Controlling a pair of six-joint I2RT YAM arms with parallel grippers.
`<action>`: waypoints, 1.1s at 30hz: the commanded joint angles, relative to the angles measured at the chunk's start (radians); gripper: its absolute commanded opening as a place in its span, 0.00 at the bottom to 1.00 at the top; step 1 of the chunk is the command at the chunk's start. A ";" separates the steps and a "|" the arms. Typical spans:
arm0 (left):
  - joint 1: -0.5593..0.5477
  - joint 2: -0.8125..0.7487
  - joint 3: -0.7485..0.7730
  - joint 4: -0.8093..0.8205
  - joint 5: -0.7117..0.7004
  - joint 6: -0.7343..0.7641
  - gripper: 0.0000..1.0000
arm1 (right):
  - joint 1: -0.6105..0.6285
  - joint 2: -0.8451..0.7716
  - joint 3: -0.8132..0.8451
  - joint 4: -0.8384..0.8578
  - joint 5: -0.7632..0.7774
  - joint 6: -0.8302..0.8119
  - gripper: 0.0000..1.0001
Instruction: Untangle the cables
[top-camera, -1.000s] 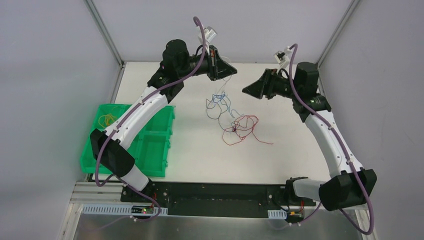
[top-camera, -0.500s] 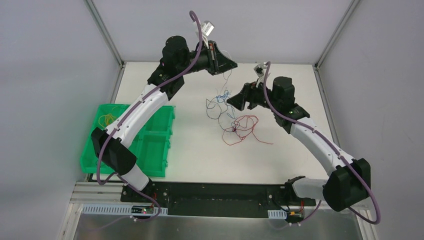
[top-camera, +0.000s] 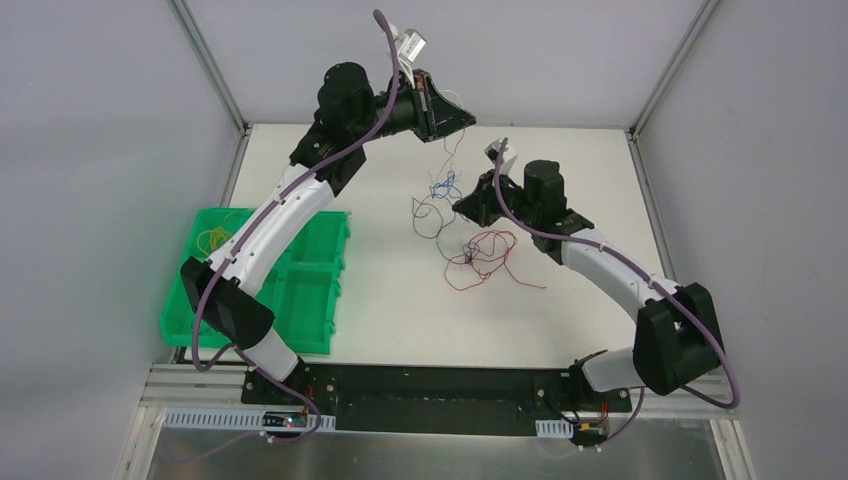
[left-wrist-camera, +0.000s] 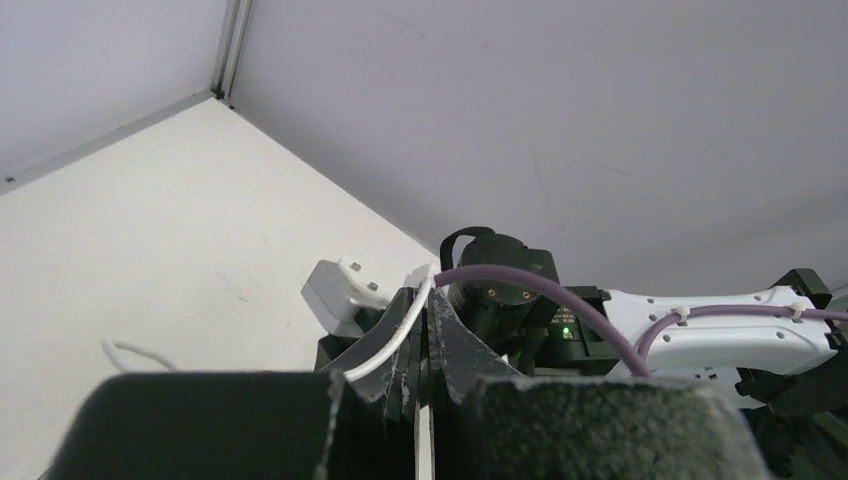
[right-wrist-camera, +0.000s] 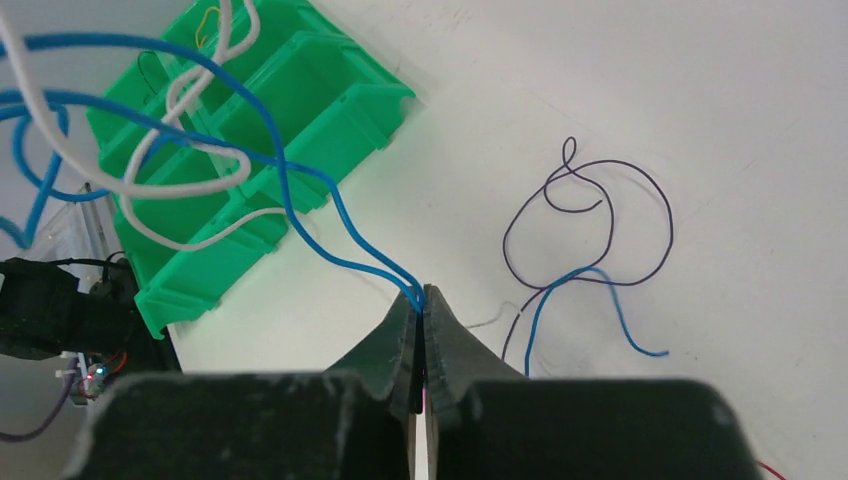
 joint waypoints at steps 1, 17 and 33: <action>0.025 -0.014 0.108 -0.018 0.038 0.115 0.00 | -0.003 -0.001 0.007 -0.035 0.012 -0.124 0.00; 0.381 0.021 0.591 -0.228 0.150 0.190 0.00 | -0.164 0.146 0.035 -0.523 0.242 -0.510 0.00; 0.618 -0.246 0.418 -0.310 -0.072 0.356 0.00 | -0.166 0.141 0.082 -0.588 0.189 -0.514 0.00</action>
